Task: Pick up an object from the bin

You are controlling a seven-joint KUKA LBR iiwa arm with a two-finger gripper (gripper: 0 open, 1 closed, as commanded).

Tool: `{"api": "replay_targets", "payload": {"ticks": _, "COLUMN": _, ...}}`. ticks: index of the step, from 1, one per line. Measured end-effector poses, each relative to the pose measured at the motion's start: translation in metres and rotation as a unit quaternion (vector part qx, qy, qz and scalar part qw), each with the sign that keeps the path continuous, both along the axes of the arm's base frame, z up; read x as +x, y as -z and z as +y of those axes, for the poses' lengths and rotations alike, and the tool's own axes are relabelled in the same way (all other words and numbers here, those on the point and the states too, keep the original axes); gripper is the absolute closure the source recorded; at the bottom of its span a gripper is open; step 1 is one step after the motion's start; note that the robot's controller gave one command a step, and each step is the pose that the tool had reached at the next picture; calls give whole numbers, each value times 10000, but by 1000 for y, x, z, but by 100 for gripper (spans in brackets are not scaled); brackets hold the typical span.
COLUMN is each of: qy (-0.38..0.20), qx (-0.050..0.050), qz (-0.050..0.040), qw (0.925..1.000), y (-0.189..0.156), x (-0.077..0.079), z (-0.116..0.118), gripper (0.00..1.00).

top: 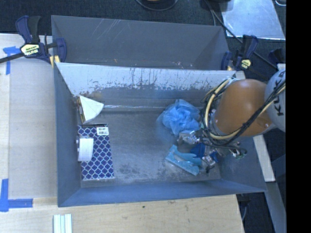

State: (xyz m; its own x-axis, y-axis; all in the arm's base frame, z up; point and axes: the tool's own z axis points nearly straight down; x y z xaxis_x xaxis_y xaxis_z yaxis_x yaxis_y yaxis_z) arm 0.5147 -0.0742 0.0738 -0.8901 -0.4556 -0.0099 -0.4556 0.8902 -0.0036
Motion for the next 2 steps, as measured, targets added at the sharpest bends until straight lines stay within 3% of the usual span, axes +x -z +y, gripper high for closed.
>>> {"api": "replay_targets", "payload": {"ticks": 1, "qy": -415, "qx": -24, "qz": 5, "qw": 9991, "y": 0, "x": -27, "z": 122, "gripper": 100}}
{"api": "replay_targets", "payload": {"ticks": 2, "qy": -457, "qx": -1, "qz": 6, "qw": 9990, "y": 0, "x": -28, "z": 128, "gripper": 100}}
